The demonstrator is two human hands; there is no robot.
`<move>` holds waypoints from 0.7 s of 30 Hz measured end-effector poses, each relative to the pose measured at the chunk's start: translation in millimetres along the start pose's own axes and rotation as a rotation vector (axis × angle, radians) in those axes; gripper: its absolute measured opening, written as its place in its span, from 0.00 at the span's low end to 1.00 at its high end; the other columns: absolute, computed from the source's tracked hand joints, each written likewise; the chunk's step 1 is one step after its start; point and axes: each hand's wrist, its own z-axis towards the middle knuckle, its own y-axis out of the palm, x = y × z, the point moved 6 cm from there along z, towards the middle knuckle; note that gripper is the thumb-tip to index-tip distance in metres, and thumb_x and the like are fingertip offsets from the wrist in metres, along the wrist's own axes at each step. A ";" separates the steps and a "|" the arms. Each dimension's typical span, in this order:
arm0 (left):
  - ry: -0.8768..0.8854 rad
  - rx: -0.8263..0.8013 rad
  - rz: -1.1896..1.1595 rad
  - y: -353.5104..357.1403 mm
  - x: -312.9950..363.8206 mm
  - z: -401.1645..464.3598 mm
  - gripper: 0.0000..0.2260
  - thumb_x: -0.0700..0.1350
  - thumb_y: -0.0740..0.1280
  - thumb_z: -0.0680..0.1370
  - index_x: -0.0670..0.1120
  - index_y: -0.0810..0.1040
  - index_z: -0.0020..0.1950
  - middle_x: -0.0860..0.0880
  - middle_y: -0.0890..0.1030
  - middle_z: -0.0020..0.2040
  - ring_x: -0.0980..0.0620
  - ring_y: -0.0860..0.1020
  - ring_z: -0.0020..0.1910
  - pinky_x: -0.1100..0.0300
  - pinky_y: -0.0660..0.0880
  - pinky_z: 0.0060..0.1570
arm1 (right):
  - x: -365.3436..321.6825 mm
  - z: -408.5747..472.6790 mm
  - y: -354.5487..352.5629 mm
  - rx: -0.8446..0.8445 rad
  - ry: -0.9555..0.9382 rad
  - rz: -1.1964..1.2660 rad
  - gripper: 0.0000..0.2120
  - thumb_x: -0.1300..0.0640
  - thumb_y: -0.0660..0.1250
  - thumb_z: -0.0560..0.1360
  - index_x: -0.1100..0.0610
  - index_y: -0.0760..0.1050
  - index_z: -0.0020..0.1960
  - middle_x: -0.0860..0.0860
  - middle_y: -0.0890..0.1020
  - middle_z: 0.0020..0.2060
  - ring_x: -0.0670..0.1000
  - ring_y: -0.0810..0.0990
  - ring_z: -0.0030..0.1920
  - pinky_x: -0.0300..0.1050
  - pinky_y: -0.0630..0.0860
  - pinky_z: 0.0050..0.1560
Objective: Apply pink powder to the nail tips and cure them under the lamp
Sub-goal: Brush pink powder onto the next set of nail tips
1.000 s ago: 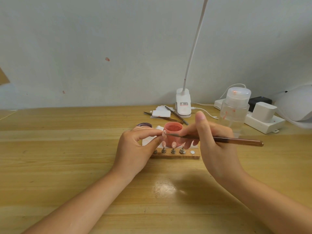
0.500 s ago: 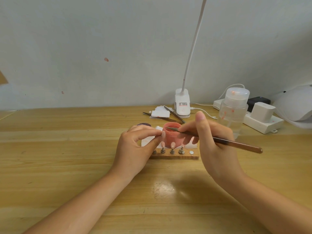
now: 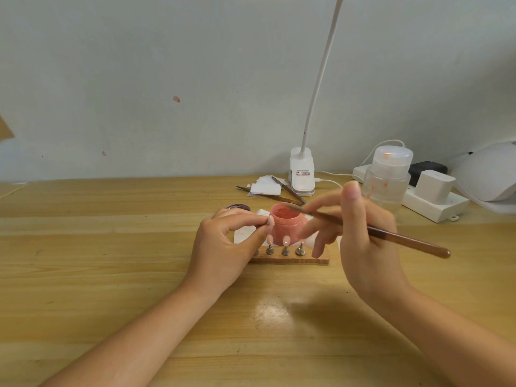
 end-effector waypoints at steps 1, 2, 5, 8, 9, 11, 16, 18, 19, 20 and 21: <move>0.006 -0.006 0.005 0.2 0.3 -0.1 0.15 0.36 0.74 0.67 0.57 0.80 0.38 0.64 0.80 0.34 0.62 0.77 0.44 0.74 0.69 0.47 | -1.8 1.1 -1.2 0.009 -0.014 0.002 0.23 0.42 0.51 0.77 0.54 0.78 0.39 0.47 0.82 0.27 0.45 0.78 0.23 0.32 0.71 0.25; 0.015 -0.011 0.010 0.5 1.1 -0.2 0.14 0.36 0.74 0.67 0.57 0.80 0.39 0.64 0.79 0.35 0.62 0.77 0.44 0.74 0.69 0.47 | -2.2 1.8 -1.5 0.006 -0.022 0.003 0.23 0.41 0.52 0.77 0.53 0.78 0.39 0.46 0.82 0.27 0.44 0.78 0.23 0.30 0.70 0.25; 0.034 -0.030 -0.009 2.1 5.4 -0.3 0.08 0.44 0.72 0.66 0.56 0.80 0.40 0.64 0.79 0.35 0.63 0.77 0.44 0.74 0.69 0.47 | 0.1 1.4 3.4 -0.077 -0.060 -0.133 0.12 0.48 0.61 0.77 0.50 0.78 0.39 0.46 0.83 0.32 0.42 0.81 0.30 0.29 0.72 0.32; 0.054 -0.053 -0.020 3.7 7.8 -0.8 0.08 0.48 0.70 0.65 0.54 0.81 0.43 0.67 0.79 0.34 0.64 0.76 0.43 0.72 0.70 0.48 | 10.8 1.2 10.6 -0.184 -0.054 -0.322 0.07 0.54 0.72 0.70 0.49 0.75 0.44 0.46 0.83 0.40 0.44 0.82 0.43 0.42 0.78 0.43; 0.057 -0.063 -0.015 4.1 8.2 -1.2 0.09 0.49 0.71 0.65 0.53 0.81 0.44 0.68 0.79 0.34 0.65 0.76 0.44 0.67 0.70 0.50 | 13.9 0.6 12.2 -0.207 -0.061 -0.358 0.11 0.55 0.74 0.69 0.49 0.74 0.46 0.46 0.83 0.42 0.46 0.82 0.44 0.46 0.78 0.45; 0.065 -0.074 -0.002 5.3 8.3 -1.7 0.10 0.50 0.72 0.65 0.52 0.82 0.45 0.67 0.79 0.35 0.66 0.76 0.44 0.56 0.71 0.53 | 17.1 -0.1 15.8 -0.228 -0.080 -0.381 0.15 0.57 0.76 0.67 0.49 0.72 0.47 0.45 0.83 0.44 0.48 0.82 0.43 0.46 0.77 0.46; 0.071 -0.076 0.033 6.3 9.1 -3.2 0.08 0.50 0.72 0.66 0.53 0.82 0.44 0.64 0.80 0.38 0.62 0.76 0.46 0.40 0.70 0.54 | 20.4 -0.4 16.5 -0.216 -0.085 -0.362 0.16 0.61 0.76 0.67 0.48 0.72 0.46 0.47 0.83 0.43 0.46 0.82 0.42 0.41 0.77 0.44; 0.077 -0.088 0.035 6.2 10.9 -3.0 0.07 0.52 0.71 0.66 0.56 0.82 0.43 0.65 0.79 0.36 0.63 0.76 0.45 0.41 0.70 0.53 | 19.1 0.2 16.3 -0.214 -0.095 -0.389 0.16 0.61 0.76 0.67 0.46 0.72 0.44 0.46 0.83 0.43 0.42 0.81 0.43 0.35 0.76 0.45; 0.076 -0.095 0.045 6.5 11.5 -2.6 0.09 0.52 0.72 0.66 0.57 0.81 0.45 0.67 0.79 0.35 0.64 0.76 0.45 0.43 0.70 0.54 | 18.6 0.3 16.0 -0.212 -0.095 -0.396 0.16 0.61 0.75 0.67 0.45 0.72 0.44 0.46 0.83 0.43 0.41 0.80 0.44 0.31 0.74 0.46; 0.073 -0.099 0.058 6.9 11.9 -2.3 0.13 0.53 0.72 0.65 0.59 0.78 0.49 0.69 0.78 0.35 0.65 0.76 0.46 0.46 0.70 0.55 | 18.0 0.4 15.6 -0.211 -0.090 -0.391 0.17 0.61 0.75 0.67 0.44 0.71 0.44 0.45 0.83 0.43 0.40 0.80 0.45 0.29 0.73 0.46; 0.069 -0.106 0.066 7.7 12.0 -2.1 0.16 0.52 0.71 0.65 0.60 0.76 0.52 0.71 0.78 0.36 0.66 0.75 0.46 0.50 0.69 0.55 | 17.5 0.2 15.3 -0.212 -0.081 -0.374 0.16 0.61 0.75 0.68 0.44 0.71 0.44 0.45 0.83 0.43 0.39 0.80 0.45 0.28 0.72 0.47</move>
